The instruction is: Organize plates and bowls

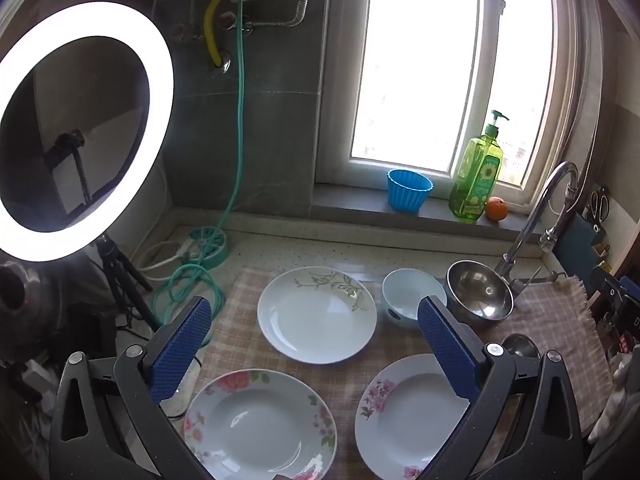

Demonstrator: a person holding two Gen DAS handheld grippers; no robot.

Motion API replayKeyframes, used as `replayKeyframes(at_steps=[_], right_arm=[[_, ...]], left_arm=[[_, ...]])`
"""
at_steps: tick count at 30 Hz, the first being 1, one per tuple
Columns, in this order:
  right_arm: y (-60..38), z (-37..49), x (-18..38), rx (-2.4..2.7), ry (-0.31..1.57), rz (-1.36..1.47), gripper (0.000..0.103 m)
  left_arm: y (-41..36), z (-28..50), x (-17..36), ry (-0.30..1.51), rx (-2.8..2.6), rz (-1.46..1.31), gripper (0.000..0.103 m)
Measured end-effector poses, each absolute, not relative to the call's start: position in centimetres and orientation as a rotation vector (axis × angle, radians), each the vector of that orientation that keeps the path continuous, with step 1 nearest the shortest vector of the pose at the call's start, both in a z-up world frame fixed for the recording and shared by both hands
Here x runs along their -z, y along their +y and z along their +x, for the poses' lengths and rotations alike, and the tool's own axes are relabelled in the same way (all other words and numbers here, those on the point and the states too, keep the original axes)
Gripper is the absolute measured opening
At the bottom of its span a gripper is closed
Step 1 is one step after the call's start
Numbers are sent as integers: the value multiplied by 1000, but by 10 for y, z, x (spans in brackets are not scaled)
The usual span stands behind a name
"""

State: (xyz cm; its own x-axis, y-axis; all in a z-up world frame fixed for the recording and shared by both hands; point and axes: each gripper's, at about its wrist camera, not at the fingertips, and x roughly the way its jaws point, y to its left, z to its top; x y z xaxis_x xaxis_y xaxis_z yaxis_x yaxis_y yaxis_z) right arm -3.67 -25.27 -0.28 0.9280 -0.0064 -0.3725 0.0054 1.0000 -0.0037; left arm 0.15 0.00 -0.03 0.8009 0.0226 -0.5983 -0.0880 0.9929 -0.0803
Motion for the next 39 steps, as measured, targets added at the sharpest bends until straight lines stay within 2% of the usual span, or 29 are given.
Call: replayKeyframes(at_steps=[39], right_arm=[[-250,-39,3,18,370,-3,103]], left_arm=[[-2,3,2,631,-39,-109,102]])
